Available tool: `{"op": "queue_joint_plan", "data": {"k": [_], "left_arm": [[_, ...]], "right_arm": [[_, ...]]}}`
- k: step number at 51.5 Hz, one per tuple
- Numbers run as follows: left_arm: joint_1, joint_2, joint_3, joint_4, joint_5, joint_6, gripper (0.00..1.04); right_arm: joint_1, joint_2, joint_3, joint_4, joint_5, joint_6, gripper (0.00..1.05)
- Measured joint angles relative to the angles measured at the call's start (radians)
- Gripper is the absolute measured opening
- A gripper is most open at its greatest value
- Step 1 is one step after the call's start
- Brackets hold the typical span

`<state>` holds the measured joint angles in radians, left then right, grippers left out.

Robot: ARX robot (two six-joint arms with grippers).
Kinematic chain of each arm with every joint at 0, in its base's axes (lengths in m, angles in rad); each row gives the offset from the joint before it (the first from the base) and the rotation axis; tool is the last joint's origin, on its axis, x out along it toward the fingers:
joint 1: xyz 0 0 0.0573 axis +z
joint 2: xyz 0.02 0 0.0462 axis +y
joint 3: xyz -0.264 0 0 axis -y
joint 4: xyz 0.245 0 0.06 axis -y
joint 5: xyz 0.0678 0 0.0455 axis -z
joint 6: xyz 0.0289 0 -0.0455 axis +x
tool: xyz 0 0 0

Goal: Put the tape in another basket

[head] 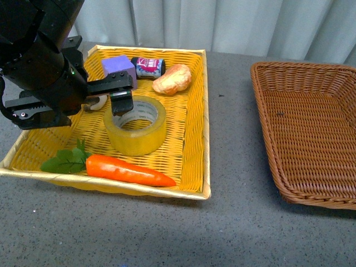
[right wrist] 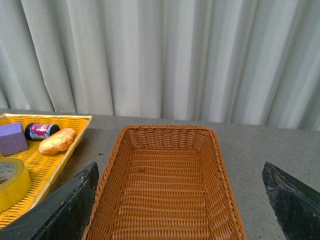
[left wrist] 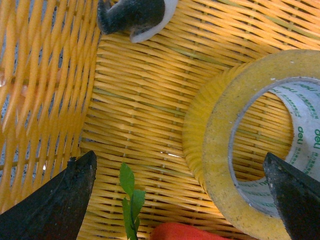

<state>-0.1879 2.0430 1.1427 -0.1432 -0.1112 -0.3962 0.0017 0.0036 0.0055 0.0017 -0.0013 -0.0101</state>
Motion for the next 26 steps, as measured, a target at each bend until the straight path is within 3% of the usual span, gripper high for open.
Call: {"op": "queue_joint_plan", "data": {"k": [11,26], "left_arm": [[-0.019,0.052,0.049,-0.005,-0.038,-0.059,0.97],[-0.037,0.087,0.064,-0.018,-0.049,-0.070,0.49]], "right_arm": [[0.000,0.000,0.000,0.000,0.000,0.000,0.96],[0.000,0.000,0.000,0.000,0.000,0.000,0.96]]}}
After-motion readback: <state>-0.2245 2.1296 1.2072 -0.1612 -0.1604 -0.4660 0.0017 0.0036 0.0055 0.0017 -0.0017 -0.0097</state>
